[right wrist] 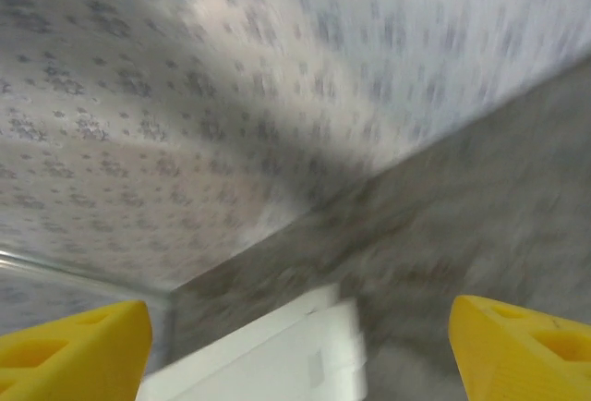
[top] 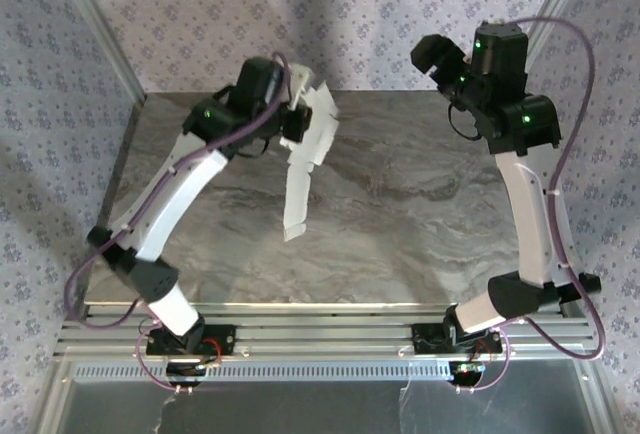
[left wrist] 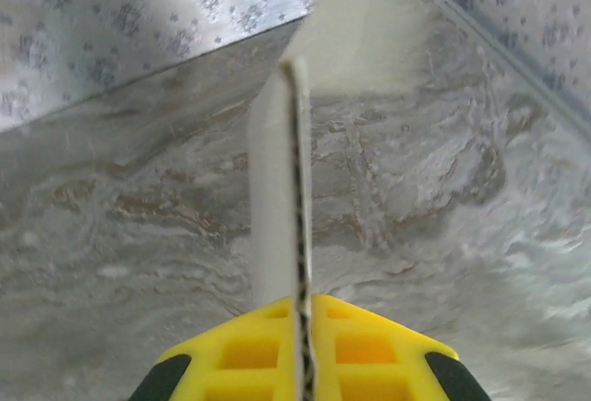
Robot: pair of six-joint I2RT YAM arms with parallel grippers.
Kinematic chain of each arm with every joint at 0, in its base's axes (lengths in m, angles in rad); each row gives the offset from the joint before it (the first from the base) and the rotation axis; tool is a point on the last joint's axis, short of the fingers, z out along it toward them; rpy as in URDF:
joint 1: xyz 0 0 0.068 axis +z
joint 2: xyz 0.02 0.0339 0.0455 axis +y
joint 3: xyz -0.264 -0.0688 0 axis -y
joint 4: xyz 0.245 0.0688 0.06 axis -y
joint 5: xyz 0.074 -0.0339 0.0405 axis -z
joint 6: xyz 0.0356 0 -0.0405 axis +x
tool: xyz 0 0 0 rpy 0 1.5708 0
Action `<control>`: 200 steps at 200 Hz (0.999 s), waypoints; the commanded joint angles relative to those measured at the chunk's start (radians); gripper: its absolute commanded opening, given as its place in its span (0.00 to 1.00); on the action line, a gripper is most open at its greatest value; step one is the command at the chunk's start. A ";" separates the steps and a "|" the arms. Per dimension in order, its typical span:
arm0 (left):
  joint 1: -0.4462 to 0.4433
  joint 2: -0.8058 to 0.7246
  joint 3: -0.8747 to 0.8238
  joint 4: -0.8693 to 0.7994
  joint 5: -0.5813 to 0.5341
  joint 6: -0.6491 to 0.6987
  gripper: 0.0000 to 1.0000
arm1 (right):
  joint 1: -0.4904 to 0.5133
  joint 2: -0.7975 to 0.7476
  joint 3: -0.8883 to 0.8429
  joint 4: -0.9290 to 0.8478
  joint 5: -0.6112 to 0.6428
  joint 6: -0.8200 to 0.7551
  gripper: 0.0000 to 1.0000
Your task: Fold the paper box
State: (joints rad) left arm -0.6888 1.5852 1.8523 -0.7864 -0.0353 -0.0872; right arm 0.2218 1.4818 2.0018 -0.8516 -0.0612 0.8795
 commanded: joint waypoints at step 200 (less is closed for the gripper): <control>-0.066 -0.385 -0.778 0.746 -0.142 0.556 0.00 | 0.132 0.177 -0.506 0.488 -0.561 0.979 0.46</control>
State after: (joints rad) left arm -0.7486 1.2411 1.0985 -0.1112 -0.1524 0.4641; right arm 0.3435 1.6272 1.4780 -0.3977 -0.6178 1.8359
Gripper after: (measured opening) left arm 0.059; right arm 0.521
